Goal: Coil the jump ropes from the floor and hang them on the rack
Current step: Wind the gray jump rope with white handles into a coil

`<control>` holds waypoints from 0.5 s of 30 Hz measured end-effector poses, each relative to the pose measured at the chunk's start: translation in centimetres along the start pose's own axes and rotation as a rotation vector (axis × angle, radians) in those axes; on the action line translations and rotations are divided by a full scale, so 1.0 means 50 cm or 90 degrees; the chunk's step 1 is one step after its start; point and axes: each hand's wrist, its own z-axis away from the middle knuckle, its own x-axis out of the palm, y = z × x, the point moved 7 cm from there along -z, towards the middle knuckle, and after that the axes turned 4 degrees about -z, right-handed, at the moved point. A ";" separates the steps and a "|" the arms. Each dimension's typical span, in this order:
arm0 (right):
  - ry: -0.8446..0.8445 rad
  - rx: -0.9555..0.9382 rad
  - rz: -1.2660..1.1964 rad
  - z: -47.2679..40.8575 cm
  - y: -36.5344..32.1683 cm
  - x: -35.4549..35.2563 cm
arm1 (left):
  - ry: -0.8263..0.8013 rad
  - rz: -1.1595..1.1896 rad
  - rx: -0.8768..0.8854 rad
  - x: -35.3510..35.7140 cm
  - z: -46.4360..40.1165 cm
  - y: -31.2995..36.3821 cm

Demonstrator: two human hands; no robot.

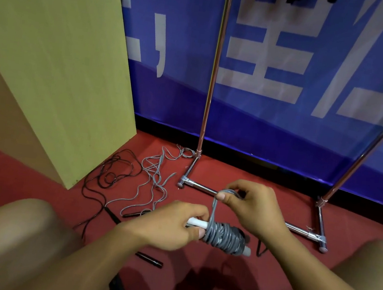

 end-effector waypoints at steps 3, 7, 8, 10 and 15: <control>-0.017 0.053 -0.057 -0.013 0.010 -0.002 | -0.020 0.036 0.003 -0.005 0.006 0.008; -0.039 0.103 -0.217 -0.021 0.019 -0.001 | -0.042 0.158 0.033 -0.013 0.013 0.015; -0.047 0.104 -0.248 -0.020 0.018 0.001 | -0.051 0.194 0.044 -0.013 0.015 0.018; -0.063 0.104 -0.291 -0.020 0.011 0.005 | -0.063 0.278 0.064 -0.015 0.018 0.026; -0.076 0.097 -0.337 -0.027 0.012 0.002 | -0.042 0.443 0.098 -0.020 0.016 0.037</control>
